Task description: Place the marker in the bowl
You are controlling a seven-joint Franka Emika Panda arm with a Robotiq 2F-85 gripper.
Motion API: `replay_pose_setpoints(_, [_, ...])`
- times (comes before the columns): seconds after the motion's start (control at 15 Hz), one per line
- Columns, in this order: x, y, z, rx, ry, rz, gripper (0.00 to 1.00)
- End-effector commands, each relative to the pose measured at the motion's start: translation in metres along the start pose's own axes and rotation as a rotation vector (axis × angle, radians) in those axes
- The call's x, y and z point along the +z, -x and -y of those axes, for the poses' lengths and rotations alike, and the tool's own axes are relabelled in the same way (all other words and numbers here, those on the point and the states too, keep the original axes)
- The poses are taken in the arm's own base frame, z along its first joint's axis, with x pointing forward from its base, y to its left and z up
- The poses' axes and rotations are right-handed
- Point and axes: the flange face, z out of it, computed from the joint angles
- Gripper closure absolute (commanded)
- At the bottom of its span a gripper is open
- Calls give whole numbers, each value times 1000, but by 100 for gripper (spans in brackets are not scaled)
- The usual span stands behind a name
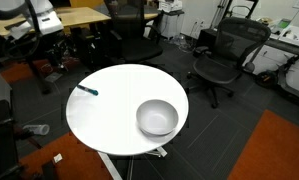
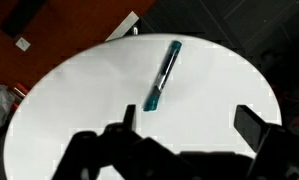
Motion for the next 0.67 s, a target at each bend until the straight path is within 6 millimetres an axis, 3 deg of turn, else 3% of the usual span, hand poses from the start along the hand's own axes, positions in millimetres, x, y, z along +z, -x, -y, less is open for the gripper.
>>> replay_pose_setpoints(0.0, [32,-18,20,74,10,15,0])
replay_pose_setpoints(0.33, [72,-41,29,136,38,58,0])
replay_pose_setpoints(0.6, [100,-38,35,175,57,99,0])
